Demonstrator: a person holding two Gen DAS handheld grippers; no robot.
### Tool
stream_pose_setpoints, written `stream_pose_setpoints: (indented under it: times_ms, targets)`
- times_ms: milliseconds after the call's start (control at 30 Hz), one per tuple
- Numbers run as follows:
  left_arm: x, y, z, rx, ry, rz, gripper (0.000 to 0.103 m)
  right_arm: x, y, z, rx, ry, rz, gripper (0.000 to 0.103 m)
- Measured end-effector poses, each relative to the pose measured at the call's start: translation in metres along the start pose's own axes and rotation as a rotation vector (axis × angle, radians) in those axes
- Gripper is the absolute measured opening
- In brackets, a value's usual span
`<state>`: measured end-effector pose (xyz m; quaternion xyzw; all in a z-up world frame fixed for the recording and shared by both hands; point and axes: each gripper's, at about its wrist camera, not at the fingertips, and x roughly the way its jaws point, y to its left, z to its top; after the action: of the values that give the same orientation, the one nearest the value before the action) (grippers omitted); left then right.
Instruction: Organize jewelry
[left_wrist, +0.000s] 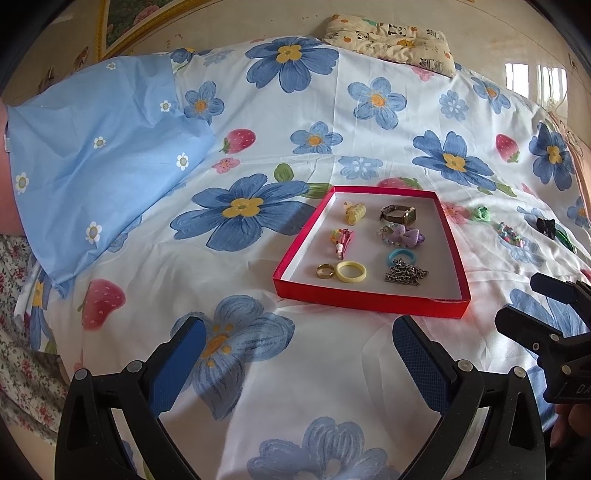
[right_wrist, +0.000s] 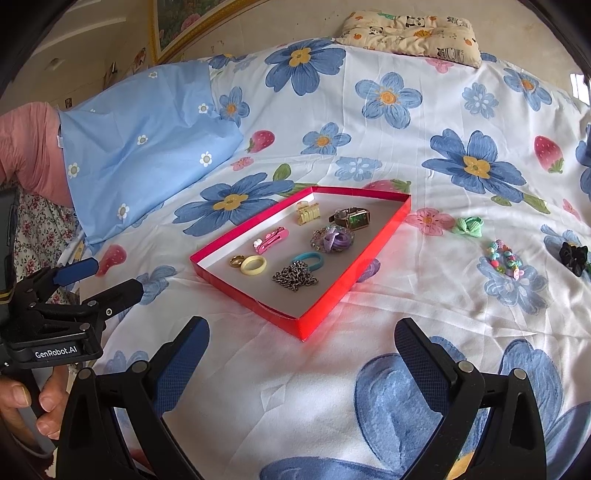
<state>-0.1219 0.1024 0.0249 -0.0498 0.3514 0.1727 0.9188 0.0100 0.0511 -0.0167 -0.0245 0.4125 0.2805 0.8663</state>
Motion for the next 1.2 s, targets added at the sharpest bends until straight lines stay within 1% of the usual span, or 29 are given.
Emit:
stream_pose_setpoints:
  times_ms: [1200]
  targets:
    - [0.0030,-0.0030,-0.0029,0.013,0.001,-0.002,0.102,-0.0007,0.0078,0.0007,-0.006,0.000,0.005,0.101]
